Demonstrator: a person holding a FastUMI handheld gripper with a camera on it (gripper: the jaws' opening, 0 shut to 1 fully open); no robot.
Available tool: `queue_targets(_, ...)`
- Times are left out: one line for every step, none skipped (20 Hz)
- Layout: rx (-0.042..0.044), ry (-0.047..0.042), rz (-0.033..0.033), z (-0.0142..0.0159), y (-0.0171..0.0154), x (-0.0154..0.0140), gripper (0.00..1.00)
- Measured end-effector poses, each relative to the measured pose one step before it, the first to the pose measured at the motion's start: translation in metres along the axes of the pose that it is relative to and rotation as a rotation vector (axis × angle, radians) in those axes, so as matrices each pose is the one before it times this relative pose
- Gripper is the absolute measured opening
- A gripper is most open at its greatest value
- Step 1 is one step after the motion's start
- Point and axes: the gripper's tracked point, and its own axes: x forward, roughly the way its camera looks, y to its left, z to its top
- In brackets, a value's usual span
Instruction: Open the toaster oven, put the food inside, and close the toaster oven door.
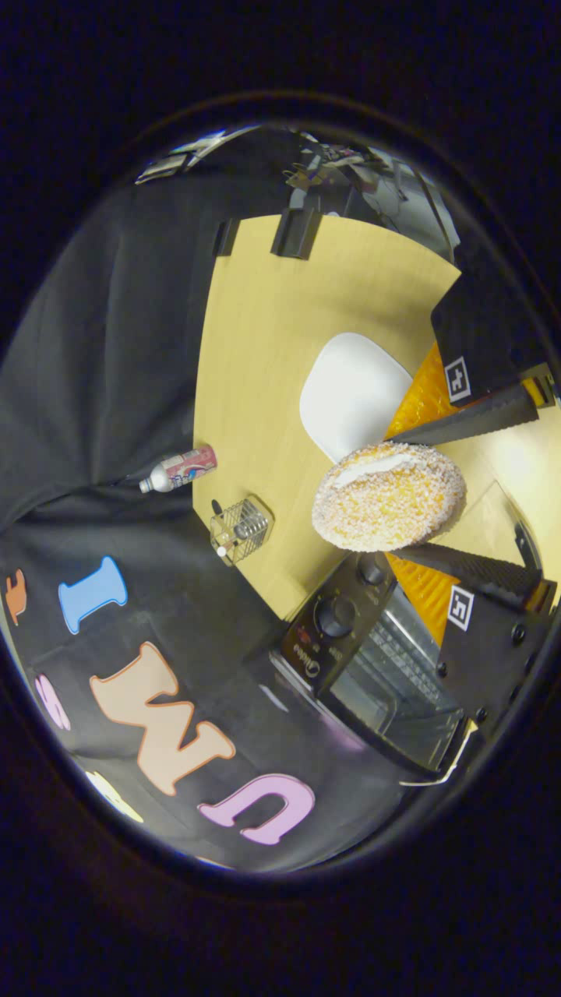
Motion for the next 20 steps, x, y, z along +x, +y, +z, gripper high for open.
queue_targets(0.02457,-0.00673,0.01629,-0.0003,0.00622,-0.00486,0.7)
queue_targets(0.02164,-0.00489,0.0124,-0.00057,0.00499,-0.00416,0.7)
queue_targets(0.0188,-0.00544,0.01082,-0.00034,0.00416,-0.00468,0.7)
queue_targets(0.01499,-0.00467,0.00901,-0.00052,0.00365,-0.00427,0.7)
queue_targets(0.01399,-0.00097,0.00786,-0.0014,0.00358,-0.00354,0.7)
queue_targets(0.01513,-0.00044,0.00982,-0.00277,0.00373,-0.00328,0.7)
queue_targets(0.01657,-0.00061,0.00972,-0.00204,0.00376,-0.00239,0.7)
queue_targets(0.01534,0.00269,0.00853,-0.00284,0.00343,-0.00283,0.7)
queue_targets(0.01392,0.0034,0.00877,-0.00366,0.00376,-0.00183,0.7)
queue_targets(0.0132,0.00655,0.00534,-0.00508,0.00237,-0.00152,0.7)
queue_targets(0.01543,0.00642,0.00797,-0.00519,0.00387,-0.00033,0.7)
queue_targets(0.01758,0.0078,0.01167,-0.00626,0.00564,0.00062,0.7)
queue_targets(0.01575,0.00844,0.01158,-0.00589,0.00577,0.00039,0.7)
queue_targets(0.01066,0.00811,0.01052,-0.00627,0.00655,-0.00026,0.7)
queue_targets(0.00754,0.00877,0.00983,-0.00624,0.00601,0.00121,0.7)
queue_targets(0.00397,0.01131,0.00888,-0.00747,0.00588,0.00154,0.7)
queue_targets(0.00456,0.01153,0.01022,-0.00667,0.00653,0.00298,0.7)
queue_targets(0.00616,0.01366,0.01148,-0.00751,0.00636,0.00317,0.7)
queue_targets(0.00781,0.0114,0.01489,-0.00712,0.00671,0.00404,0.7)
queue_targets(0.00875,0.01,0.01073,-0.00605,0.00607,0.00466,0.7)
